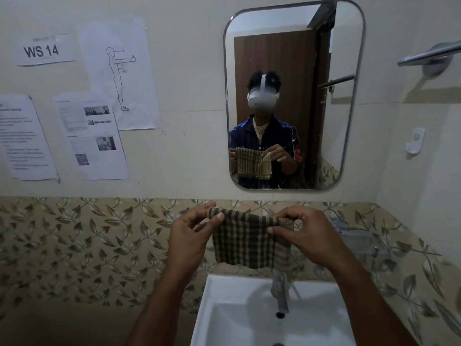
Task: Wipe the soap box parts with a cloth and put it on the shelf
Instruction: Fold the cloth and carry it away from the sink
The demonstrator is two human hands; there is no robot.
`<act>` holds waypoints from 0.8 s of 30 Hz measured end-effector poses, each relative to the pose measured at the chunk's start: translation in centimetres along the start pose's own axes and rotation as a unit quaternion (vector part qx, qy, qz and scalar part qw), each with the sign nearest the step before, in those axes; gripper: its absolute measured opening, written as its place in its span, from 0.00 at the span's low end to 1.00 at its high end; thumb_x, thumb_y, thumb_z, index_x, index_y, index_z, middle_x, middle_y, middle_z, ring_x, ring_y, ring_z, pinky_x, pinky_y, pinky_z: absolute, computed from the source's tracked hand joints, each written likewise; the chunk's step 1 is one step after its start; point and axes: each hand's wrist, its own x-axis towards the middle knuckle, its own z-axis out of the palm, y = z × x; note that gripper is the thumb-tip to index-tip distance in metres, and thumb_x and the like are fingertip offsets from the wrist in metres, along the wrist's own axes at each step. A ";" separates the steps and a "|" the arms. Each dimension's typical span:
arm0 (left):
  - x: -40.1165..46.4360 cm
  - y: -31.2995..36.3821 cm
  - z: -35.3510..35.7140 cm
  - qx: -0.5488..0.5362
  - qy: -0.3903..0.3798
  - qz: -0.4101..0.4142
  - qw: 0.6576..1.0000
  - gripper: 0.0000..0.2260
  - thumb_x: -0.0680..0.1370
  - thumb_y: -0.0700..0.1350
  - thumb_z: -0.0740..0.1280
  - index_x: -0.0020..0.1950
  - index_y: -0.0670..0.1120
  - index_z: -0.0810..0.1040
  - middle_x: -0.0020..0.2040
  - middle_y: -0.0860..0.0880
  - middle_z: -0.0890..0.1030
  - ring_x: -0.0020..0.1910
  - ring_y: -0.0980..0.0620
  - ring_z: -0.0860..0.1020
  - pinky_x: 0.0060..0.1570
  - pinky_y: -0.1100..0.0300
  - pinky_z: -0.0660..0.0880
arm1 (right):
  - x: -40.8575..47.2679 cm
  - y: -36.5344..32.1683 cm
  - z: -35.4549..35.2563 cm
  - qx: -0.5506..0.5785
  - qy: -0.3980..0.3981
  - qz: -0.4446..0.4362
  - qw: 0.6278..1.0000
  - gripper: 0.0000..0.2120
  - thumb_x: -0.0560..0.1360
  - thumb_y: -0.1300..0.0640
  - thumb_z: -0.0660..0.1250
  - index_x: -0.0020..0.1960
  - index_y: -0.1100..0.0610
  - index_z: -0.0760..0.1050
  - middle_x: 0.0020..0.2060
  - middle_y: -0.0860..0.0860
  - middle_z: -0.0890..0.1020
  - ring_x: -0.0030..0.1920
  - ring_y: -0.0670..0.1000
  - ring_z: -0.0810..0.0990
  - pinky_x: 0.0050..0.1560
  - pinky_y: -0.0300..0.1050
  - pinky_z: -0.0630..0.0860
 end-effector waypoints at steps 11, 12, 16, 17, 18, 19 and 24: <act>-3.5 1.0 -1.9 0.000 0.107 -0.022 0.994 0.10 0.81 0.57 0.59 0.54 0.52 0.72 0.45 0.46 0.85 0.47 0.45 0.84 0.47 0.45 0.82 | 0.6 -2.9 8.2 0.442 -0.046 0.165 0.881 0.26 0.72 0.48 0.74 0.65 0.57 0.73 0.57 0.55 0.84 0.58 0.57 0.83 0.58 0.56 0.79; -3.8 0.6 -3.0 -0.029 0.119 -0.054 0.991 0.11 0.81 0.57 0.59 0.56 0.51 0.73 0.47 0.47 0.85 0.49 0.45 0.84 0.49 0.44 0.82 | 0.7 -3.5 9.4 0.447 -0.048 0.175 0.876 0.23 0.72 0.49 0.74 0.64 0.57 0.75 0.56 0.54 0.84 0.56 0.55 0.83 0.56 0.54 0.80; -6.2 -0.9 -8.6 -0.151 0.139 -0.169 0.964 0.15 0.79 0.50 0.65 0.65 0.50 0.72 0.57 0.45 0.85 0.52 0.49 0.85 0.48 0.52 0.81 | 0.7 -5.0 15.4 0.507 -0.123 0.254 0.814 0.18 0.71 0.55 0.74 0.59 0.60 0.79 0.52 0.59 0.85 0.53 0.60 0.85 0.57 0.59 0.79; -7.0 -1.5 -10.1 -0.170 0.158 -0.182 0.955 0.18 0.77 0.47 0.68 0.67 0.50 0.71 0.57 0.46 0.85 0.53 0.49 0.85 0.48 0.53 0.80 | 0.7 -5.2 17.1 0.517 -0.151 0.264 0.800 0.20 0.70 0.55 0.74 0.60 0.60 0.79 0.53 0.60 0.85 0.53 0.62 0.84 0.57 0.60 0.79; -7.8 -2.2 -11.8 -0.191 0.184 -0.191 0.945 0.22 0.76 0.43 0.70 0.69 0.51 0.70 0.58 0.45 0.85 0.55 0.48 0.84 0.51 0.52 0.80 | 0.4 -5.6 18.7 0.523 -0.185 0.269 0.788 0.22 0.69 0.55 0.74 0.61 0.61 0.79 0.54 0.61 0.84 0.54 0.62 0.84 0.57 0.59 0.78; -8.7 -2.9 -13.7 -0.203 0.207 -0.195 0.937 0.24 0.76 0.39 0.70 0.71 0.49 0.70 0.60 0.44 0.84 0.58 0.46 0.83 0.56 0.48 0.79 | -0.1 -6.0 20.6 0.526 -0.219 0.273 0.776 0.23 0.69 0.56 0.74 0.62 0.62 0.78 0.56 0.61 0.84 0.55 0.63 0.83 0.58 0.59 0.78; -14.1 -7.6 -22.1 -0.141 0.312 -0.230 0.911 0.14 0.80 0.41 0.65 0.65 0.39 0.78 0.58 0.40 0.84 0.58 0.42 0.83 0.63 0.43 0.76 | -3.3 -7.0 30.4 0.488 -0.309 0.286 0.765 0.14 0.74 0.63 0.69 0.59 0.62 0.80 0.53 0.60 0.85 0.54 0.60 0.84 0.57 0.57 0.80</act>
